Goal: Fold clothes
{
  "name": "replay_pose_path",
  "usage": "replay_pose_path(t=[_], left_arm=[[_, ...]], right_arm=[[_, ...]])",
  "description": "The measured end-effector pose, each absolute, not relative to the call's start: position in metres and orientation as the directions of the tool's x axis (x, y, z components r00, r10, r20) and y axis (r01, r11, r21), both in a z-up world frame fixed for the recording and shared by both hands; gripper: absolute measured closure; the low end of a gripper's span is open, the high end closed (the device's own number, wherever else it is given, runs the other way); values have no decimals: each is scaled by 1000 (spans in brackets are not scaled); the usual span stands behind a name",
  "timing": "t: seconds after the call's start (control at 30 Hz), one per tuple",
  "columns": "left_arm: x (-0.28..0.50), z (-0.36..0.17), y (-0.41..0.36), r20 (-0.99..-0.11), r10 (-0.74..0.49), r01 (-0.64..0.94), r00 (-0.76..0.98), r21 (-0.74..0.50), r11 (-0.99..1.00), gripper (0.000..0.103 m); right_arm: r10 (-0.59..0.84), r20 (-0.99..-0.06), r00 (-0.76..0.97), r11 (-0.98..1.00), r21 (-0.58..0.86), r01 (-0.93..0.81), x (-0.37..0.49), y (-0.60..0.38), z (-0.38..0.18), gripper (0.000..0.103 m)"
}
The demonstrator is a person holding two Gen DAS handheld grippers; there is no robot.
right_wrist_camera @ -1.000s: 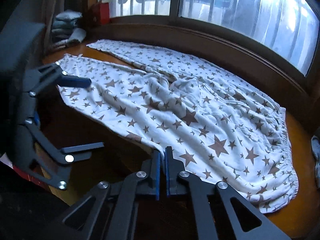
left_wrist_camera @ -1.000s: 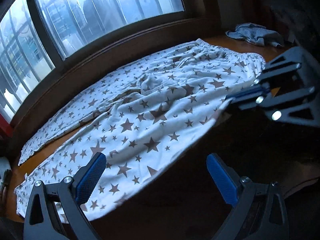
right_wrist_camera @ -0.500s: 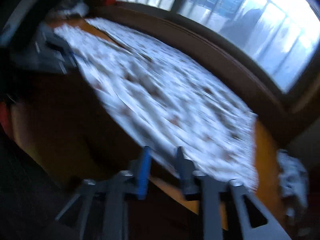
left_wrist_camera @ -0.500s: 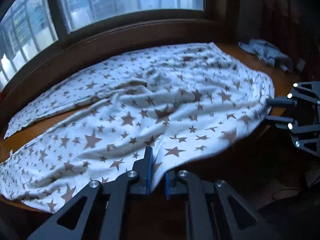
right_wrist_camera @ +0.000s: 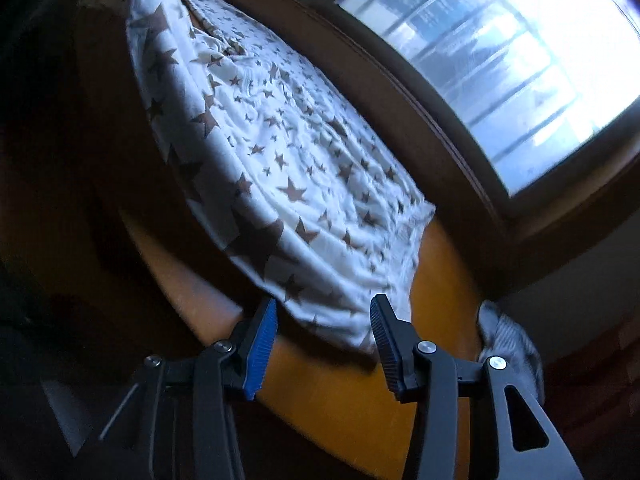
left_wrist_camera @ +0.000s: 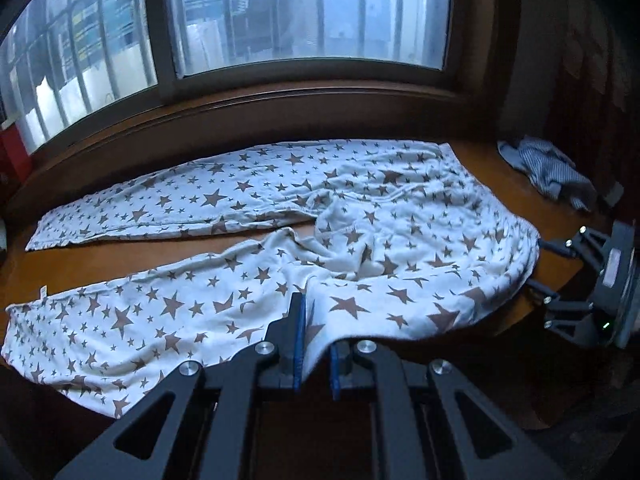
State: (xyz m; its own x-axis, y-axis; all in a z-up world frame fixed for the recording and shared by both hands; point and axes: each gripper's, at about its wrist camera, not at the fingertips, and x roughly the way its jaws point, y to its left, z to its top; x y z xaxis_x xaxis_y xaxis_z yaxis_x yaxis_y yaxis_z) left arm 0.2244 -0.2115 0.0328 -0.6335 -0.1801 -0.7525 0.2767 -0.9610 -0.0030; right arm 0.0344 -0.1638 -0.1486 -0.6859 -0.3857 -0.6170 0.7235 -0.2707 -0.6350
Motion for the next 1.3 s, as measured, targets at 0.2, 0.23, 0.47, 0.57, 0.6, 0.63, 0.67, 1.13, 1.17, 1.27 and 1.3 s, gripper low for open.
replay_pose_path(t=[0.2, 0.23, 0.47, 0.57, 0.6, 0.63, 0.67, 1.13, 1.17, 1.27, 1.3], left_arm=[[224, 44, -212, -762, -203, 344, -615, -27, -939, 95], [224, 46, -213, -765, -198, 353, -613, -40, -935, 95], [217, 63, -210, -771, -216, 366, -599, -24, -930, 95], [213, 63, -206, -772, -244, 370, -587, 12, -929, 95], [213, 63, -206, -771, -256, 373, -583, 26, -927, 95], [213, 62, -206, -772, -263, 378, -579, 31, -925, 95], [214, 61, -207, -773, -267, 384, -575, 34, -923, 95], [232, 58, -203, -787, -287, 443, -547, 18, -896, 95], [233, 62, -203, -781, -298, 453, -548, 22, -891, 95], [226, 83, -205, -770, -307, 445, -559, 34, -895, 95], [221, 90, -207, -765, -312, 434, -563, 48, -900, 95]], right_arm=[[-415, -563, -714, -302, -655, 692, 41, -165, -149, 53], [-425, -559, -712, -315, -646, 696, 45, -163, -148, 49], [-437, -447, -781, -429, -659, 617, 70, -189, -158, 44], [-399, -398, -826, -496, -664, 559, 63, -198, -160, 44], [-381, -381, -842, -519, -666, 536, 59, -197, -160, 44], [-359, -367, -858, -539, -669, 512, 56, -193, -158, 43], [-334, -356, -873, -558, -672, 487, 52, -186, -156, 43], [-406, -521, -751, -574, -494, 653, 31, -120, -85, 101], [-413, -526, -744, -567, -490, 662, 28, -120, -79, 101], [-435, -547, -716, -559, -459, 690, 21, -121, -57, 101], [-439, -562, -702, -561, -438, 702, 14, -124, -48, 101]])
